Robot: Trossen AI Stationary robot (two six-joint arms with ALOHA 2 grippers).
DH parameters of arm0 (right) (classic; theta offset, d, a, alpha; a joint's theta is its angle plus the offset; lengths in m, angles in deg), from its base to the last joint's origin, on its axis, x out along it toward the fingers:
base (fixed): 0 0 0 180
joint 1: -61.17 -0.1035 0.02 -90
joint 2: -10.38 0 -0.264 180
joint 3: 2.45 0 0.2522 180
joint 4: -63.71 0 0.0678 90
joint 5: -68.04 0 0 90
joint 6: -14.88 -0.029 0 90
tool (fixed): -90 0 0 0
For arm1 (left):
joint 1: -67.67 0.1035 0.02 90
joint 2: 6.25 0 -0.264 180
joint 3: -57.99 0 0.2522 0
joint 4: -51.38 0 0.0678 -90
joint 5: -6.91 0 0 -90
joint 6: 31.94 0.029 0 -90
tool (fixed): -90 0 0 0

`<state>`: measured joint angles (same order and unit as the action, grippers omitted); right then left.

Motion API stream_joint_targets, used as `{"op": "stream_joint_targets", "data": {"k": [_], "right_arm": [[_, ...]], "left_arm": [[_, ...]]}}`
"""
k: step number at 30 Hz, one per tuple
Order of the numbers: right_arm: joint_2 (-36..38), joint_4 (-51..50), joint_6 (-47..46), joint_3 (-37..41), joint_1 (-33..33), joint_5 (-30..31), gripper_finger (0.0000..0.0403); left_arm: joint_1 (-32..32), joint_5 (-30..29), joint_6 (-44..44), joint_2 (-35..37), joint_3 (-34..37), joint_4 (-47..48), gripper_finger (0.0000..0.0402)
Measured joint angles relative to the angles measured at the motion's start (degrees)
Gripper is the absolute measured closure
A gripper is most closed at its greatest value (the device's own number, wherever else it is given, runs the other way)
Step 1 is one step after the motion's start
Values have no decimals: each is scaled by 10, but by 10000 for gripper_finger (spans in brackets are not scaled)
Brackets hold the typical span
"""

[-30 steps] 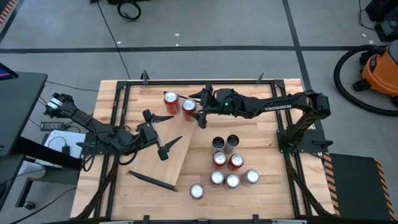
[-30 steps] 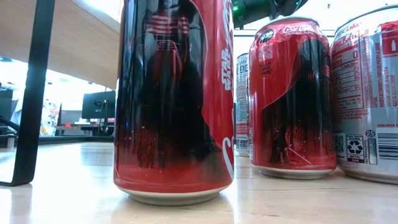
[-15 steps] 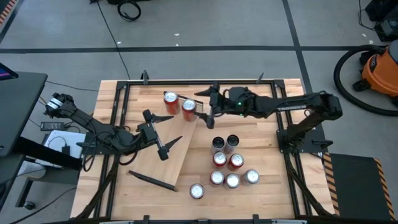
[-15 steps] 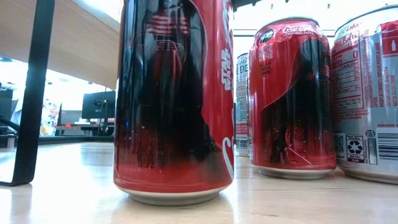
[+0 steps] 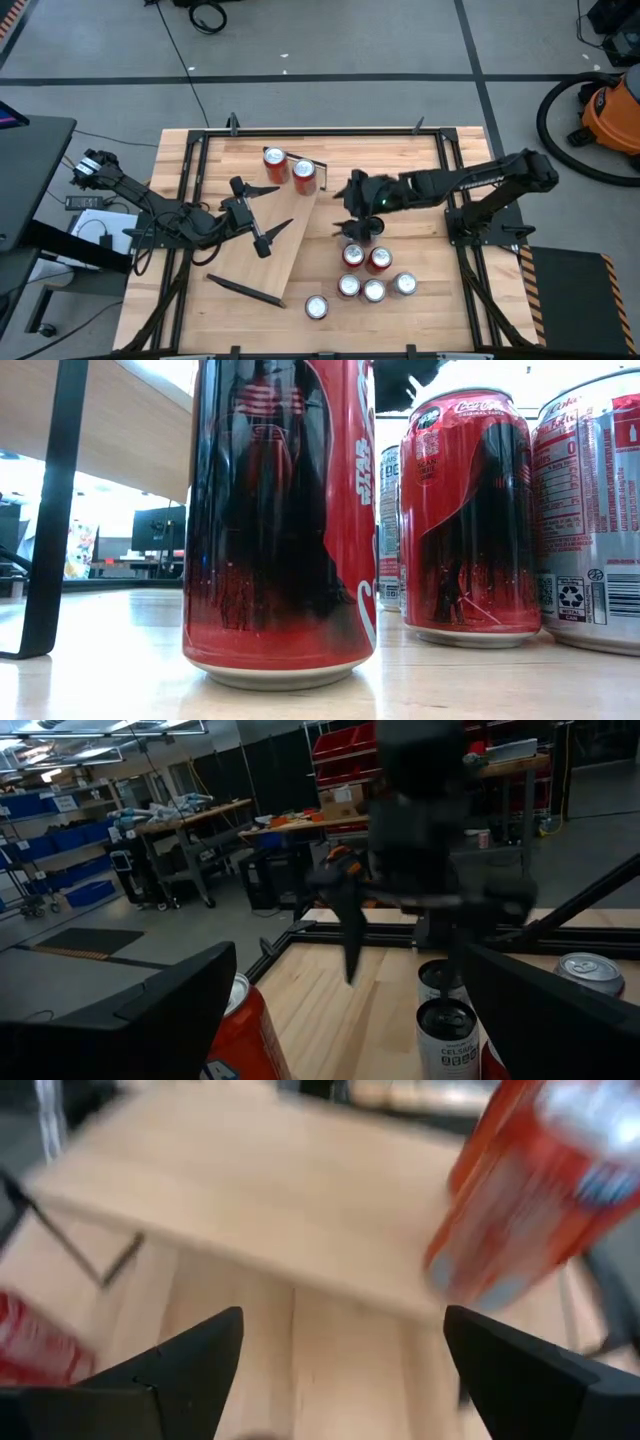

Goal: Place canned beverage on shelf
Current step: Put the top white soda can on the shelf

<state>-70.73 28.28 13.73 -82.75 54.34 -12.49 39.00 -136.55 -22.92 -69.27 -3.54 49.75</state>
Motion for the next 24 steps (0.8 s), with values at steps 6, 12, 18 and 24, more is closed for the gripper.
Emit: {"op": "stream_joint_targets", "data": {"k": [6, 12, 18, 24], "right_arm": [[-3, -69, -46, 0, -33, 15, 53], [7, -161, -64, 0, -41, 45, 53], [19, -240, -96, 0, -35, 46, 53], [38, -266, -124, 0, -35, 28, 53]], "left_arm": [[0, 0, 0, 0, 0, -2, 5], [0, 0, 0, 0, 0, -2, 5], [0, 0, 0, 0, 0, -1, 5], [0, 0, -4, 0, 0, -2, 5]]}}
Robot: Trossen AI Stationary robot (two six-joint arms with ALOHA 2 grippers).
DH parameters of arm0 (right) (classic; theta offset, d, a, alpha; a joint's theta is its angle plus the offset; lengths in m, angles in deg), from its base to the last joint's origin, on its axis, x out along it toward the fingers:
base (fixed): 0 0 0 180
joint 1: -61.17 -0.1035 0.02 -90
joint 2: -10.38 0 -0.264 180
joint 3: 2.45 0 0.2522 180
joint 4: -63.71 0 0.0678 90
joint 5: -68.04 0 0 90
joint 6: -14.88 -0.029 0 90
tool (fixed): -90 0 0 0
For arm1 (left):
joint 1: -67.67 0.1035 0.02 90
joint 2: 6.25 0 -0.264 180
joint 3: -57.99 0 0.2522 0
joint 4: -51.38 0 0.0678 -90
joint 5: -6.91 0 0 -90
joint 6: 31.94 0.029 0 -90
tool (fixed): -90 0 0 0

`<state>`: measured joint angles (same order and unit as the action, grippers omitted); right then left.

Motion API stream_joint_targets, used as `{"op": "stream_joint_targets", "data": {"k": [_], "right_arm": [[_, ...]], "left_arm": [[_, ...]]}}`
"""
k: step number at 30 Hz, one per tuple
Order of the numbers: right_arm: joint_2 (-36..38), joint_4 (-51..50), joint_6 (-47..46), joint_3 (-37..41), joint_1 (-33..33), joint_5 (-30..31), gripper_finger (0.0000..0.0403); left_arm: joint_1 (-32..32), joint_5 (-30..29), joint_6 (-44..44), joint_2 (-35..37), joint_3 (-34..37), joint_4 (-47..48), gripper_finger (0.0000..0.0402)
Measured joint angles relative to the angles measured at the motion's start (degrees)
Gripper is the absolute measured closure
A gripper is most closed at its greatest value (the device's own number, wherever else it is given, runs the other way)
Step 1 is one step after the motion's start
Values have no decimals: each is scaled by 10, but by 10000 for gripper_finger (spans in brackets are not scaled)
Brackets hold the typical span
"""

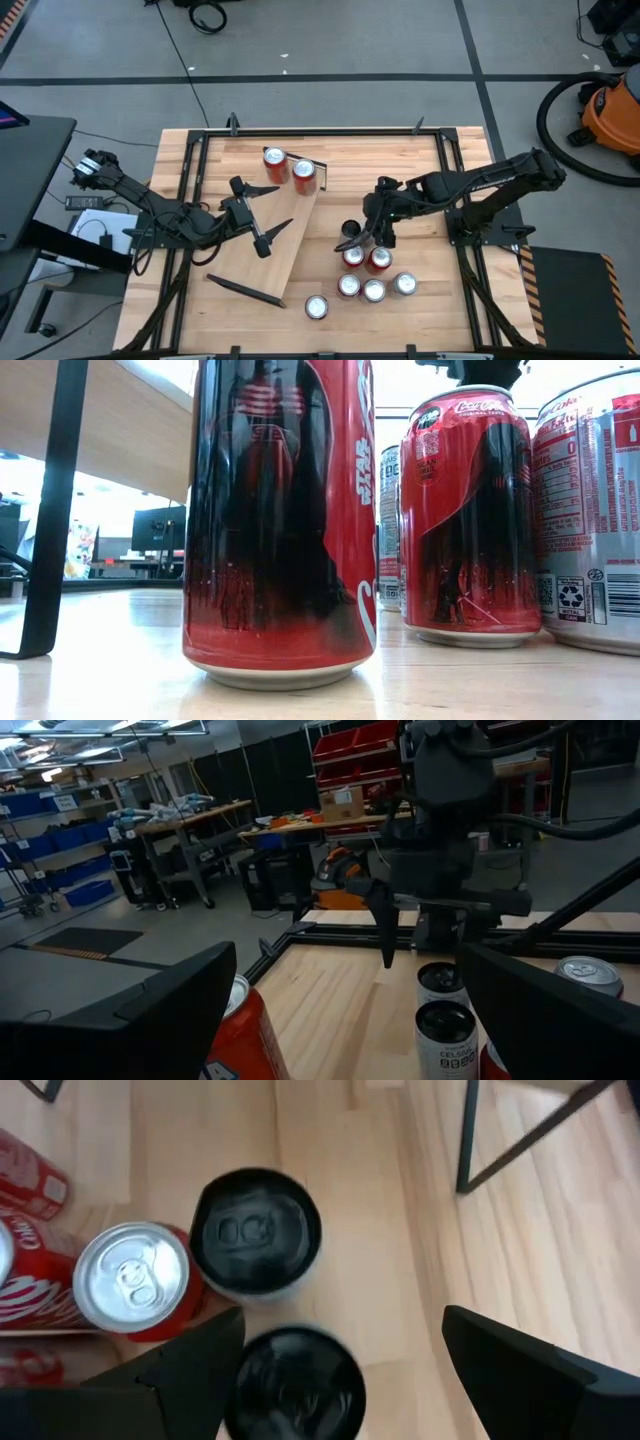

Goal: Place canned beverage on shelf
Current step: Put the top white soda can on the shelf

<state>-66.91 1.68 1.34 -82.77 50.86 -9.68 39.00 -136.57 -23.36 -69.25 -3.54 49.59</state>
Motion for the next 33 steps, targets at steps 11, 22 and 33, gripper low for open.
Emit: {"op": "stream_joint_targets", "data": {"k": [11, 22, 33], "right_arm": [[27, 7, 10, 0, 0, -3, 53], [26, 28, 38, 0, 0, -19, 53], [25, 27, 48, 0, 3, -18, 53]], "left_arm": [[0, 0, -19, 0, 0, 2, 5], [6, 34, -93, -27, 0, 45, 5], [60, 34, -100, -50, 0, 18, 17]]}}
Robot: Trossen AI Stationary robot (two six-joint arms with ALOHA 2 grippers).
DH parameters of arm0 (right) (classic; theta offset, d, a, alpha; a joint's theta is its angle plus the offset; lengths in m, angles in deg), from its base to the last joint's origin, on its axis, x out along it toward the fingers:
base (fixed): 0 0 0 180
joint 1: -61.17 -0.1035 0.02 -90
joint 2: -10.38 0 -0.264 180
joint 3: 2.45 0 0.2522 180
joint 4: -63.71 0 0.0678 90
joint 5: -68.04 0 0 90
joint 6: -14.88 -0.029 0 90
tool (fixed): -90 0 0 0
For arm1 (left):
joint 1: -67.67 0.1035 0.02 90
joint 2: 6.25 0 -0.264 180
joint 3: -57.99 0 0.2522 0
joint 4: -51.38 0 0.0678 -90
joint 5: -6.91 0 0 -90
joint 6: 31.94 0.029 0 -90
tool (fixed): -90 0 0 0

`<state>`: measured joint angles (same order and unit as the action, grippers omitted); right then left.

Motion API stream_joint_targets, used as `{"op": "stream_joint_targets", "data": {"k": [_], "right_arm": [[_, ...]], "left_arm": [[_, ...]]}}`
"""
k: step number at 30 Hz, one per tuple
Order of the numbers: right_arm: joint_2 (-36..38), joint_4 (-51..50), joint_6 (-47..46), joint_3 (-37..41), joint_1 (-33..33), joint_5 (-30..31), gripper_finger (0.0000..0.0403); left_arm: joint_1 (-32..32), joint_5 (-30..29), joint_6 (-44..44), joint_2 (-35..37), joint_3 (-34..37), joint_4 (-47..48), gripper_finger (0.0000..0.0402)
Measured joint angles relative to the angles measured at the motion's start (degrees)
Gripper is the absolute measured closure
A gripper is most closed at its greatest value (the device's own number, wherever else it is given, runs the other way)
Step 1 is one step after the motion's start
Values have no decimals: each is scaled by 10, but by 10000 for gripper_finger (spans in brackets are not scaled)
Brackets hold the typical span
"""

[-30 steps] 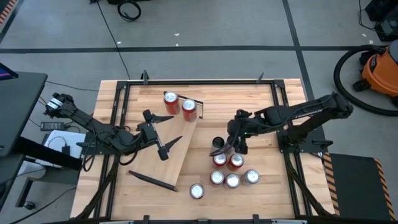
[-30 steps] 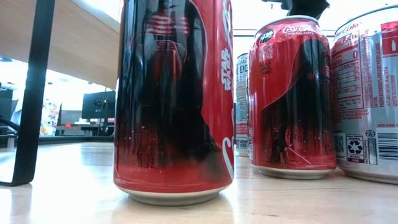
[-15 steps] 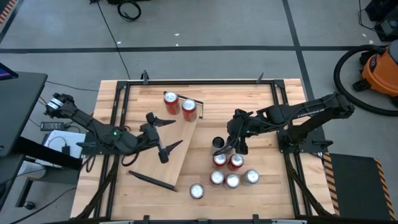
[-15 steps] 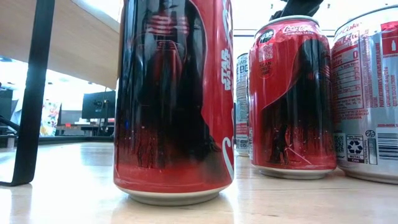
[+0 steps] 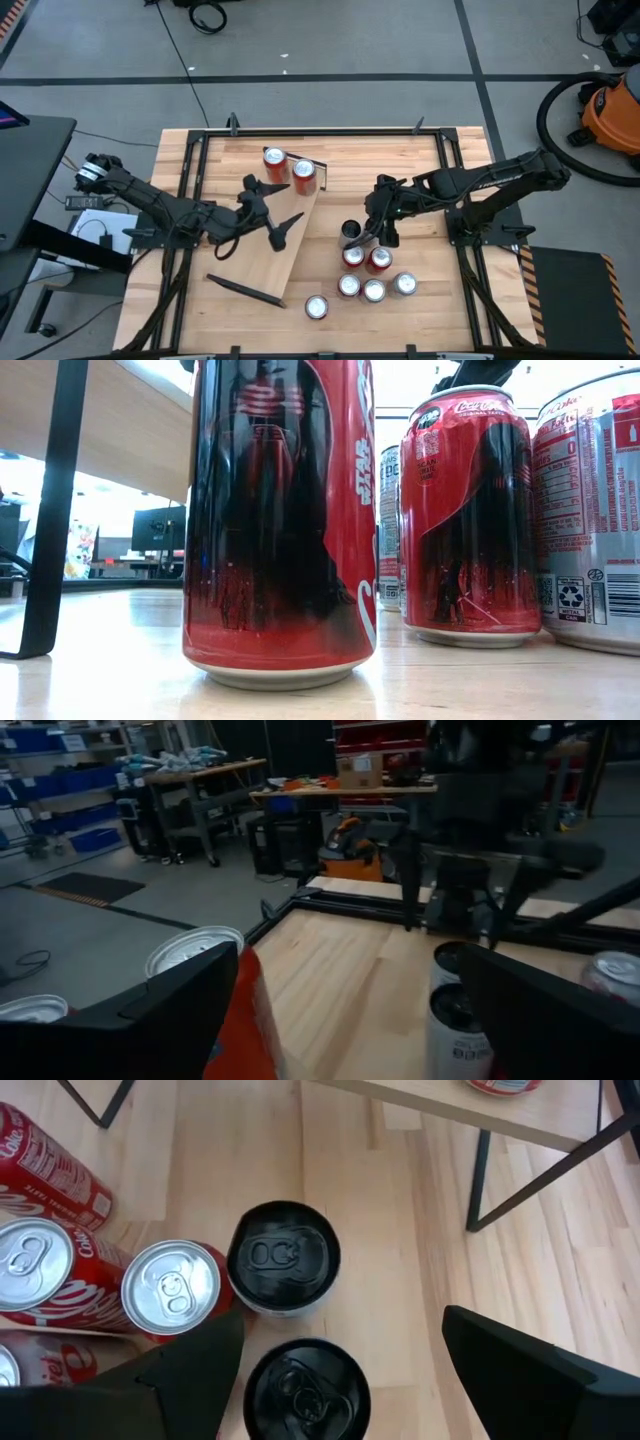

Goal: Place canned beverage on shelf
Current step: Put the top white soda can on the shelf

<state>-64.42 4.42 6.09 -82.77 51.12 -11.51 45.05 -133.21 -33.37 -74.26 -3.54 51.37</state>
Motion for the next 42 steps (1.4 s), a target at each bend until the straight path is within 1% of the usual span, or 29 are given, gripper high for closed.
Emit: {"op": "stream_joint_targets", "data": {"k": [7, 12, 16, 19, 21, 25, 28, 31, 42], "right_arm": [[0, -1, 0, 0, 0, 0, 53], [0, -5, 0, 0, -1, 0, 53], [0, -8, -5, 0, -14, 10, 53], [0, -19, -12, 0, -27, 37, 53], [0, -34, -29, 0, -35, 49, 53], [0, -76, -86, 0, -38, 47, 53], [0, -88, -109, 0, -38, 51, 53], [0, -86, -119, 0, -39, 51, 53], [-1, -87, -117, 31, -38, 62, 53]], "left_arm": [[-1, 1, 0, 0, 0, 0, 75], [-1, 1, 0, 0, 0, 3, 97], [-1, 1, 8, 0, 0, 4, 99], [-1, -3, 12, 1, 0, 4, 99], [-1, -9, 25, 5, 0, 4, 99], [-1, -15, 40, 15, 0, 2, 99], [1, -17, 60, 15, 0, -6, 99], [1, -19, 84, 15, 0, -25, 99], [18, -19, 86, 15, 0, -24, 99]]}}
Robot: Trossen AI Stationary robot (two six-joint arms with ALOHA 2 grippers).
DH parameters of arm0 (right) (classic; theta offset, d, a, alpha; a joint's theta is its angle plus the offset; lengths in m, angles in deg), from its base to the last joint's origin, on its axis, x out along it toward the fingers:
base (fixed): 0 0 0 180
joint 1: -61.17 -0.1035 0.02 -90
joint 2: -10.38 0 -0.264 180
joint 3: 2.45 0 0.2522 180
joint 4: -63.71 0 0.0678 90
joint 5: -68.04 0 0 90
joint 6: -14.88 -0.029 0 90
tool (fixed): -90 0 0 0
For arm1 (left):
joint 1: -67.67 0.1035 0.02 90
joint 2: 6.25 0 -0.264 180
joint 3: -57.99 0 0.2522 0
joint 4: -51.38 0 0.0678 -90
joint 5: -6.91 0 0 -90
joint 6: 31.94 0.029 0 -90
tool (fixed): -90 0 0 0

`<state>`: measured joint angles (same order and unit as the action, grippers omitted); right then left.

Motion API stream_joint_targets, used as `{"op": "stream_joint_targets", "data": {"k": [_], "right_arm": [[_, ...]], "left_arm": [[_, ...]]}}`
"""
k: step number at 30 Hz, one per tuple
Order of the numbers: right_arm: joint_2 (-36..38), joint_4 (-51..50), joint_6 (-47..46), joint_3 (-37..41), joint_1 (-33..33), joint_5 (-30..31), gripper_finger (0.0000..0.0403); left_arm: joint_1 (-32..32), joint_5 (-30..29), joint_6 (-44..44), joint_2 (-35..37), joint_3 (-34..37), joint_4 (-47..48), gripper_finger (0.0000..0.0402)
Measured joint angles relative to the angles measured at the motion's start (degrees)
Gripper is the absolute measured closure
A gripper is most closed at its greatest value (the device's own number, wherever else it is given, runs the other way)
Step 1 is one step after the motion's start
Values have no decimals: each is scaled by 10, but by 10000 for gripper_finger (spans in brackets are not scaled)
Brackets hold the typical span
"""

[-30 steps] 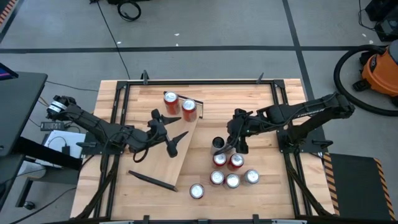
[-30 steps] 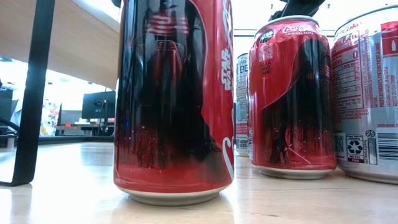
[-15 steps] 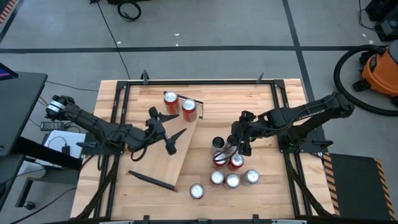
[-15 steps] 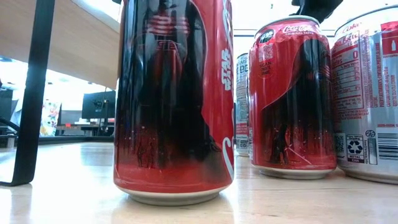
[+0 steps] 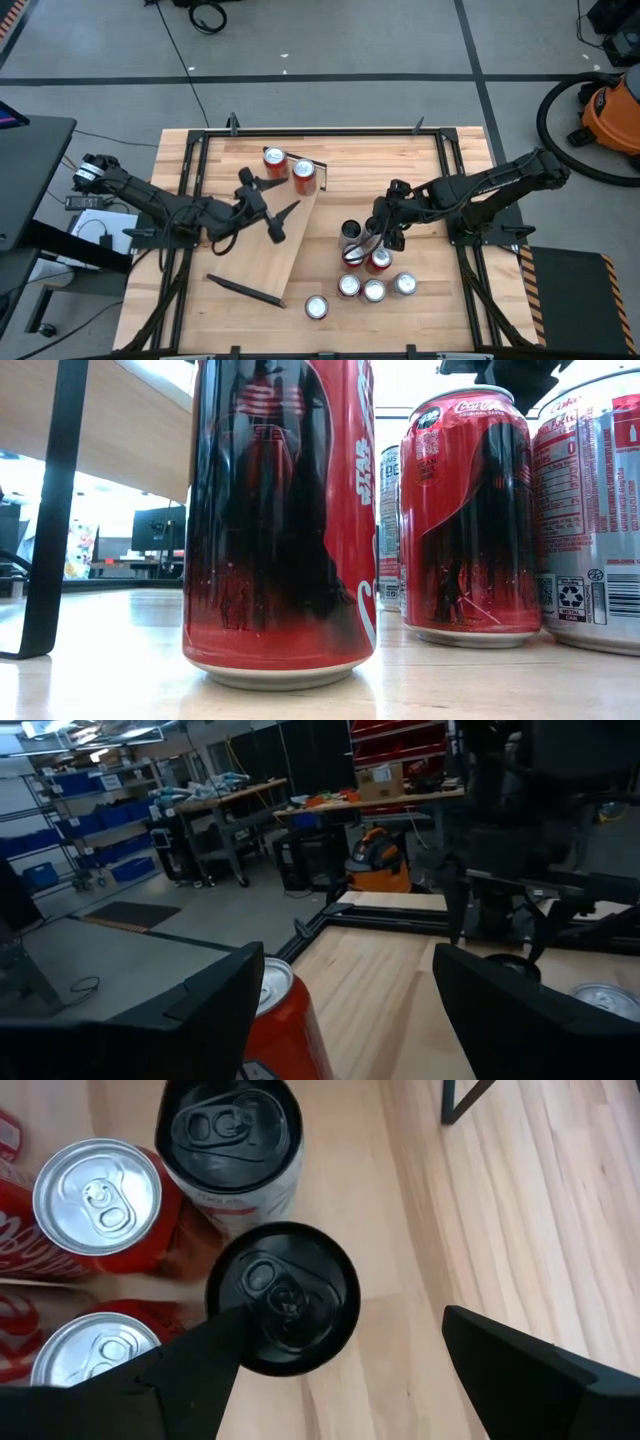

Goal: Place canned beverage on shelf
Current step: Put the top white soda can on the shelf

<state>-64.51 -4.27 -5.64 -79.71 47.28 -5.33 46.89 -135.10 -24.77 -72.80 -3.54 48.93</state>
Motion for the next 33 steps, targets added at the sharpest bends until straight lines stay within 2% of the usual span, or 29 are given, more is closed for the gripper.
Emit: {"op": "stream_joint_targets", "data": {"k": [7, 19, 26, 30, 33], "right_arm": [[0, -13, 20, 0, 1, 18, 53], [1, -9, 231, -1, 28, 33, 53], [0, 1, 296, -7, 32, 36, 53], [0, 0, 270, -40, 22, 35, 53], [0, -1, 181, -59, 18, 25, 53]], "left_arm": [[1, 0, -1, 0, 0, 0, 99], [1, 0, -1, 0, 0, 0, 99], [1, 0, -1, 0, 0, 0, 99], [1, 0, -2, 0, 0, 2, 99], [-1, 0, -2, 0, 0, 2, 99]]}}
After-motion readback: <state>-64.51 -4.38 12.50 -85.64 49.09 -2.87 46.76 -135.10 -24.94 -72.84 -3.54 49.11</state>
